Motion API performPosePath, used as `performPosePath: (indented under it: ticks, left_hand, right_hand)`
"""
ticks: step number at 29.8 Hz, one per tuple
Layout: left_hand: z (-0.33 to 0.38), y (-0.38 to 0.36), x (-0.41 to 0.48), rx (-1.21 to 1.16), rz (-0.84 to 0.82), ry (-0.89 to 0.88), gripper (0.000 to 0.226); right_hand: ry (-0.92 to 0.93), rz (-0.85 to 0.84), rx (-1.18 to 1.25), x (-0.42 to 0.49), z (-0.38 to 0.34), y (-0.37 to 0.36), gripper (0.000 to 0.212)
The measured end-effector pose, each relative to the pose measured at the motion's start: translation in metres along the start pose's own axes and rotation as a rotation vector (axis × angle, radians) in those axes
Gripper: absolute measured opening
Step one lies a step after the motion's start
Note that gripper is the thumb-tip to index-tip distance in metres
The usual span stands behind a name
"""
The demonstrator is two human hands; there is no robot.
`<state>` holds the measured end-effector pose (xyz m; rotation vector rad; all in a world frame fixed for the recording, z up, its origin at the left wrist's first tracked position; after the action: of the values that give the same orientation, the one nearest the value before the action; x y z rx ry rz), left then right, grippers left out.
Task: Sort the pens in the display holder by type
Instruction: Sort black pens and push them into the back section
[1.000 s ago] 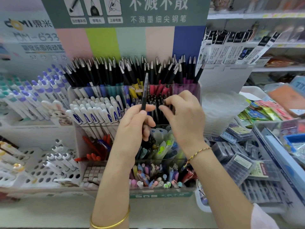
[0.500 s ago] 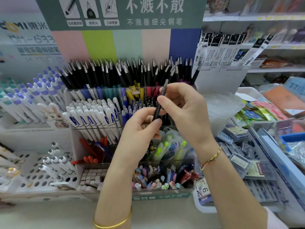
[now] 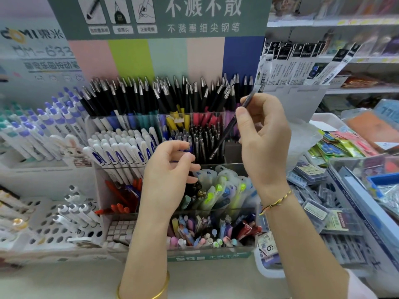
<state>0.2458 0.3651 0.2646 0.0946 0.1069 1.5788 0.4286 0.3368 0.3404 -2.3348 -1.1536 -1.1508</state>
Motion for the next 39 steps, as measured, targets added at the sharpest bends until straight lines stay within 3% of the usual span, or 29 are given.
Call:
performPosePath:
  ticks: [4, 8, 12, 18, 22, 29, 35, 39]
  left_hand:
    - [0.005, 0.001, -0.001, -0.004, 0.018, -0.023, 0.02]
    - [0.011, 0.001, -0.003, 0.016, 0.042, -0.067, 0.022]
    - [0.019, 0.004, -0.004, 0.077, 0.092, -0.131, 0.023]
    - [0.026, 0.008, -0.004, 0.132, 0.161, -0.188, 0.024]
    - [0.028, 0.008, -0.003, 0.174, 0.182, -0.217, 0.023]
    - [0.031, 0.0, -0.001, 0.378, 0.242, -0.303, 0.03]
    - [0.04, -0.02, 0.002, 0.728, 0.352, -0.399, 0.05]
    - [0.048, -0.03, 0.005, 0.898, 0.398, -0.516, 0.051]
  right_hand:
    - [0.109, -0.15, -0.147, -0.01, -0.003, -0.018, 0.004]
    - [0.186, -0.252, -0.352, -0.026, 0.005, -0.032, 0.012]
    - [0.236, -0.262, -0.558, -0.033, 0.001, -0.037, 0.022]
    - [0.204, -0.306, -0.664, -0.042, 0.013, -0.044, 0.033]
    - [0.144, -0.251, -0.557, -0.044, 0.02, -0.036, 0.057]
    - [-0.133, -0.112, -0.192, -0.038, 0.035, -0.008, 0.03]
    - [-0.292, -0.158, -0.077, -0.045, 0.044, -0.017, 0.032]
    - [-0.309, -0.226, -0.035, -0.051, 0.042, -0.033, 0.045]
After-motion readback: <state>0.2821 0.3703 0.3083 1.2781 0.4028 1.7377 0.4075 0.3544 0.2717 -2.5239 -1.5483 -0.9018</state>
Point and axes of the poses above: each hand's wrist, its own x-axis towards the middle knuckle, its own y-axis out of the back of the hand, z = x × y, the point moved 9 cm from there along x, towards the middle knuckle, and after that the axes turned 7 degrees about y, right-handed, at the moved point
